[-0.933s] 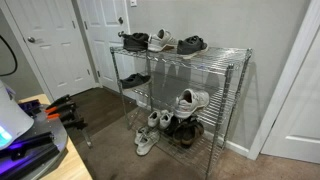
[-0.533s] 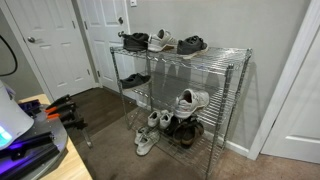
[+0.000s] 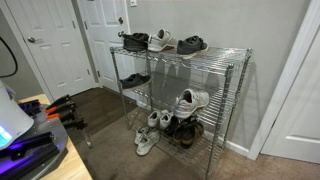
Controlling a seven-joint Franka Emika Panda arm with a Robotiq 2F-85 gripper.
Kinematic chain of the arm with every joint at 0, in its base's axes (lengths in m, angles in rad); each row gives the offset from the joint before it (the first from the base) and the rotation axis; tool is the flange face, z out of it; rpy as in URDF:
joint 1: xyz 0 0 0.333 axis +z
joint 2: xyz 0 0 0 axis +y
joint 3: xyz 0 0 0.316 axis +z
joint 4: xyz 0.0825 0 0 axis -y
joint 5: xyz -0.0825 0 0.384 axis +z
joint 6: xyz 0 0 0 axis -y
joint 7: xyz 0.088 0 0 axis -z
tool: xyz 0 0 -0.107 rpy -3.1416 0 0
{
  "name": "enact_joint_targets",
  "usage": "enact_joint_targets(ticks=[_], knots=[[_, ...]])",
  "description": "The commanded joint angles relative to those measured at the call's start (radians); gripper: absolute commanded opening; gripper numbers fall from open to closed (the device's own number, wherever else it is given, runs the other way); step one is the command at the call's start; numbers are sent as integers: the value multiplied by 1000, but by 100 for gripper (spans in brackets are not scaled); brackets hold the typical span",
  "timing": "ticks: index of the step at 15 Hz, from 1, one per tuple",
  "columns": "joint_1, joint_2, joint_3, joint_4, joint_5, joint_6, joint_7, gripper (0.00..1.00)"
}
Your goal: Remove the grey shoe on the right side of the middle rack and put it on the top rack
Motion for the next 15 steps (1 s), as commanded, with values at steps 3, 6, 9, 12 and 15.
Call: enact_joint_targets(ticks=[3, 6, 9, 12, 15], knots=[[-17, 175, -29, -76, 33, 330, -113, 100], [-24, 262, -33, -115, 38, 591, -123, 100], [-18, 348, -41, -126, 49, 779, -112, 100], [-19, 436, -42, -110, 62, 900, -93, 100], [-27, 507, -40, -97, 78, 986, -79, 100]])
